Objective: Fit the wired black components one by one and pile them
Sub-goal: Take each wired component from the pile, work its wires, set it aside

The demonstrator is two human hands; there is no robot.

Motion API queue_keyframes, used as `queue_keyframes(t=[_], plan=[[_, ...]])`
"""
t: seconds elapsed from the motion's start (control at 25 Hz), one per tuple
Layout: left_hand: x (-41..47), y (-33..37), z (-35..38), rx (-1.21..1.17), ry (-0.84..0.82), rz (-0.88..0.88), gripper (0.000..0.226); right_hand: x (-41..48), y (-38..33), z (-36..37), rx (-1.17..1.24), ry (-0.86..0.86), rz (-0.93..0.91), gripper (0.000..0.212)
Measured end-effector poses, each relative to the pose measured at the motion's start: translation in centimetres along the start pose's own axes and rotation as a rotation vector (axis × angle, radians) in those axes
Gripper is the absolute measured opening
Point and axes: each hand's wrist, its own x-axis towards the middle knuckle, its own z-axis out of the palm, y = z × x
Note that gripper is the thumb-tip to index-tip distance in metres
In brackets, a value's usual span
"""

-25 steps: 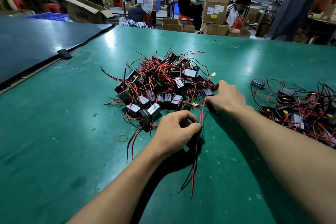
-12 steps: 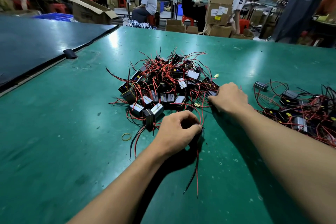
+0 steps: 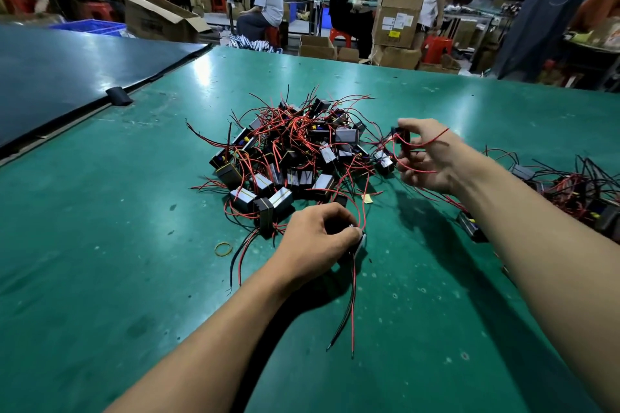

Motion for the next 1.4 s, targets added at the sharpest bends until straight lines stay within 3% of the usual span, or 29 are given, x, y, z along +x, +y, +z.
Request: queue_keyframes(t=[0.24,0.4,0.52,0.6,0.92,1.08,1.24,1.4], plan=[[0.1,-0.1,0.2,-0.008,0.015,-0.02,0.002,-0.5,1.6,-0.5,0.016,0.227,-0.39,0.02],[0.3,-0.2,0.3,0.035,0.045,-0.009,0.003,-1.8,1.5,-0.7,0.186,0.178,-0.583,0.015],[0.2,-0.1,0.4,0.115,0.072,0.011,0.003,-3.4,2.0,-0.8,0.273,-0.153,-0.381,0.028],[0.2,0.0,0.4,0.128,0.063,0.01,0.006,-4.6,3.3,-1.3,0.142,-0.343,-0.22,0.029],[0.4,0.3,0.6,0.229,0.028,-0.009,0.015,-7.7,9.6,-4.8,-0.268,-0.587,0.05,0.038],[0.2,0.3,0.5,0.159,0.001,-0.072,0.017,-8.0,9.6,-5.6,-0.388,-0.553,0.069,0.039],[0.1,0.4,0.6,0.161,-0.009,-0.095,0.011,-8.0,9.6,-6.1,-0.651,-0.315,-0.032,0.037],[0.1,0.3,0.4,0.229,-0.036,-0.051,0.003,-8.0,9.9,-6.0,-0.626,-0.215,-0.182,0.037]])
